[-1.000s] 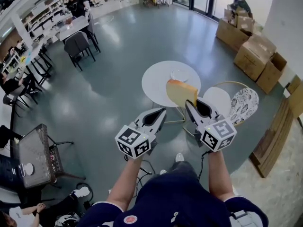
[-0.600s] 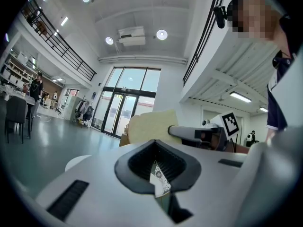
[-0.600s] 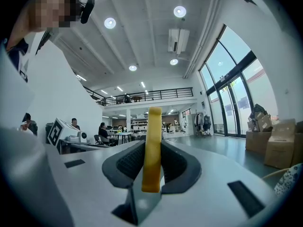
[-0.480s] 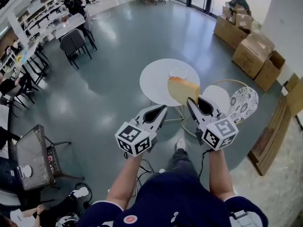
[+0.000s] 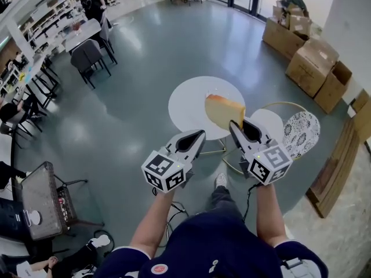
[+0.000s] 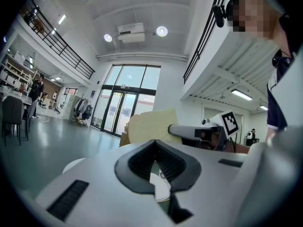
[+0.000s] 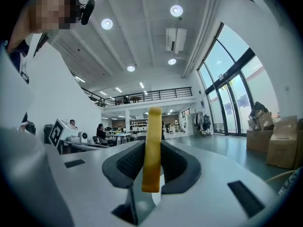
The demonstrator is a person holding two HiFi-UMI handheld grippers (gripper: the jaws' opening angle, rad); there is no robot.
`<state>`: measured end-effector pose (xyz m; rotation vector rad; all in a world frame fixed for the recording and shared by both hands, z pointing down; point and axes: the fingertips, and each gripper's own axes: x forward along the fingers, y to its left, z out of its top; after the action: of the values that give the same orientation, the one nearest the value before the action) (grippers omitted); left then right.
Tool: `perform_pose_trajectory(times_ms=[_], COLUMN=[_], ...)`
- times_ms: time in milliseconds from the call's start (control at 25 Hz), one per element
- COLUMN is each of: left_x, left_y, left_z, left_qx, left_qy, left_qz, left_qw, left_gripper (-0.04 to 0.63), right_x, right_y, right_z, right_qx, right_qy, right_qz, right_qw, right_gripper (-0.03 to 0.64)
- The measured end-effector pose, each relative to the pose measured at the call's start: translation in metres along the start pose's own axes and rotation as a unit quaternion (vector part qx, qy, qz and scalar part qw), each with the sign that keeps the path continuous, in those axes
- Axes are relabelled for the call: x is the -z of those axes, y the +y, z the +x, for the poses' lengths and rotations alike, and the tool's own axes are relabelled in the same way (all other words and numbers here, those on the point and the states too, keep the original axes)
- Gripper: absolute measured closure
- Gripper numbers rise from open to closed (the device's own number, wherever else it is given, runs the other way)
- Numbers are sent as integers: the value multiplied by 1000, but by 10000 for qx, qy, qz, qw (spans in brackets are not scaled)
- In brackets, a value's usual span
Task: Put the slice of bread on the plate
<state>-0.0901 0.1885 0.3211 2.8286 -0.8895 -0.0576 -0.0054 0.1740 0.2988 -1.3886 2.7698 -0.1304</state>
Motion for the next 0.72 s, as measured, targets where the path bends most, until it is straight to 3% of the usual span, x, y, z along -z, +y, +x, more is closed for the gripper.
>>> perform_pose_trajectory(times_ms=[720], left_x=[-14], left_y=[89], left_z=[154], left_qx=[-192], left_qy=[198], left_qz=[-16], left_qw=[9996], left_gripper=[590], right_x=[-7], right_y=[-158], right_z=[92], right_qx=[-270], right_qy=[36], right_qz=[220], right_qw=[9994], right_gripper=[526])
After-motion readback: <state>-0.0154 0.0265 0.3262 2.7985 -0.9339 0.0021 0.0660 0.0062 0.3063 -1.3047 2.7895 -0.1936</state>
